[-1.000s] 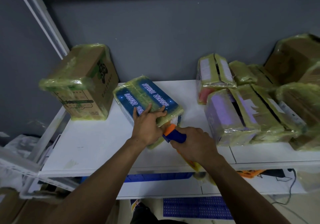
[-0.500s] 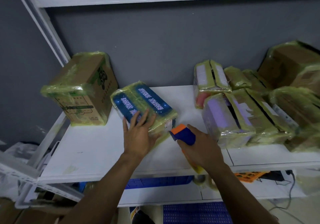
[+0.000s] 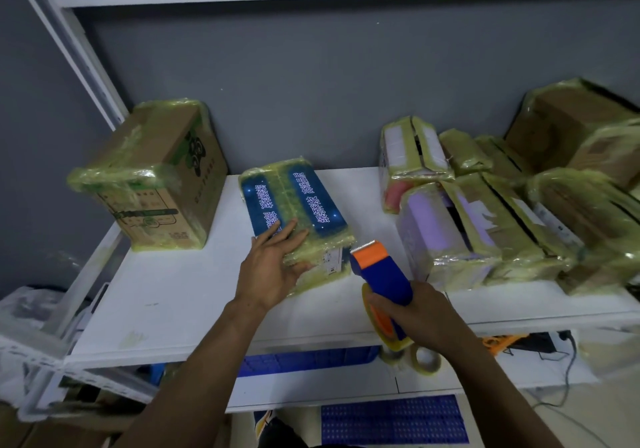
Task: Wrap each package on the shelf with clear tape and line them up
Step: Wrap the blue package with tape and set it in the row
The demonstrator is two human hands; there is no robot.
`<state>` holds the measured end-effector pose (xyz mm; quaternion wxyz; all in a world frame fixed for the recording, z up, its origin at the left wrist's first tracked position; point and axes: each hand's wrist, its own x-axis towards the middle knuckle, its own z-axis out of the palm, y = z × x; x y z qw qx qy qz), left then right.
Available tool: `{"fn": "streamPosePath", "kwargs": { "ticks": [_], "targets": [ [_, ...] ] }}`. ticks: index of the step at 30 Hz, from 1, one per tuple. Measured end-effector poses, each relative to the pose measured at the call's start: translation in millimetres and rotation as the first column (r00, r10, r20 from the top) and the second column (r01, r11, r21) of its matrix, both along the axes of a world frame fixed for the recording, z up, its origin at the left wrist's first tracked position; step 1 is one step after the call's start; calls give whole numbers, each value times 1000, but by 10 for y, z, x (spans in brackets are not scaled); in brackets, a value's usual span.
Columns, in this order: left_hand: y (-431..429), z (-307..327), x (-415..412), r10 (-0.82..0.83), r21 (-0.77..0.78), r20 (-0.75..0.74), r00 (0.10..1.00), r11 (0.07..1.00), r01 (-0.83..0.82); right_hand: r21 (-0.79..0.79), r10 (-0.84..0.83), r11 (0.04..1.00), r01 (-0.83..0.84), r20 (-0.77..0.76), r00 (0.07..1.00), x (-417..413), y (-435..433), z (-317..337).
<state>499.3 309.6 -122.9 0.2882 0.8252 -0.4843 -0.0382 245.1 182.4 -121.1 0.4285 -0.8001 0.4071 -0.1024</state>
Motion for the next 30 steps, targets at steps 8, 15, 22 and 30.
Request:
{"fn": "streamPosePath", "kwargs": {
  "ticks": [8, 15, 22, 30],
  "targets": [
    [48, 168, -98, -103, -35, 34, 994, 994, 104, -52, 162, 986, -157, 106, 981, -60, 71, 235],
    [249, 511, -546, -189, -312, -615, 766, 950, -16, -121, 241, 967, -226, 124, 963, 47, 90, 437],
    [407, 590, -556, -181, -332, -651, 737, 941, -62, -146, 311, 946, -289, 153, 938, 72, 77, 447],
    [517, 579, -585, -158, -355, -678, 718, 925, -131, -147, 355, 931, -333, 156, 922, 131, 121, 454]
  ]
}}
